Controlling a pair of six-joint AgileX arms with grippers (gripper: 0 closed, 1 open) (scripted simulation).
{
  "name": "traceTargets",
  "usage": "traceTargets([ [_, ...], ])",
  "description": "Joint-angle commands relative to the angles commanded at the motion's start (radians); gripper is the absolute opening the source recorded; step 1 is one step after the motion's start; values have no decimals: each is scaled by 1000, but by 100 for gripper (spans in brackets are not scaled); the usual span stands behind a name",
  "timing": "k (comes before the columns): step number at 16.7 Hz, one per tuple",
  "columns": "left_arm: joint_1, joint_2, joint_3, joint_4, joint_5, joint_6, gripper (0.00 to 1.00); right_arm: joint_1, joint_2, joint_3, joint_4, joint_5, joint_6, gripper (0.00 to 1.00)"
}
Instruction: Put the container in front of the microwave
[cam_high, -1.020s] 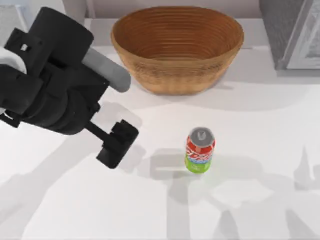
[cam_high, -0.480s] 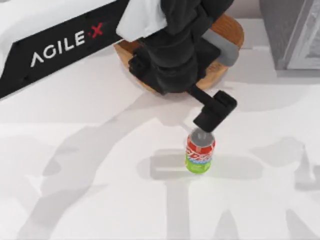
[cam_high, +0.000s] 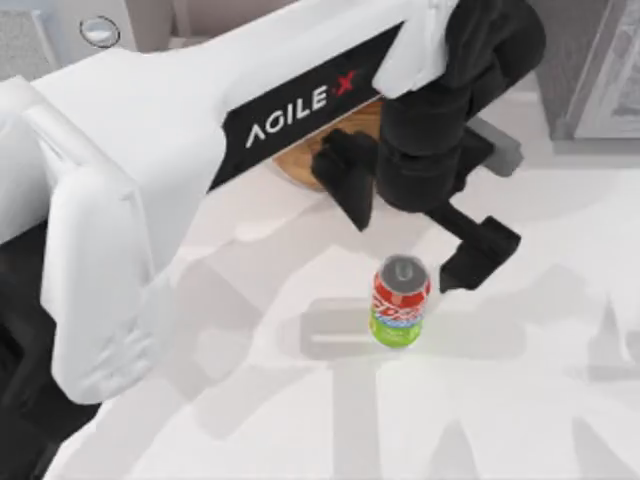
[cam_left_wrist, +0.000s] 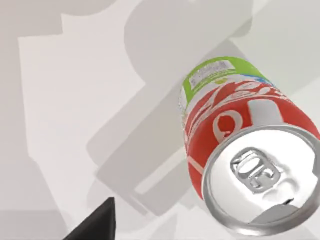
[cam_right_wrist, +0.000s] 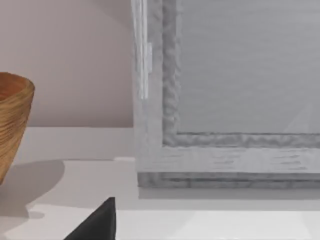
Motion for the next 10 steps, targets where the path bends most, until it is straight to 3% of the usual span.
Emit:
traceTargets([
  [10,1,19,-24,26,0,-2,100,0,0,0,0,0,0,100],
])
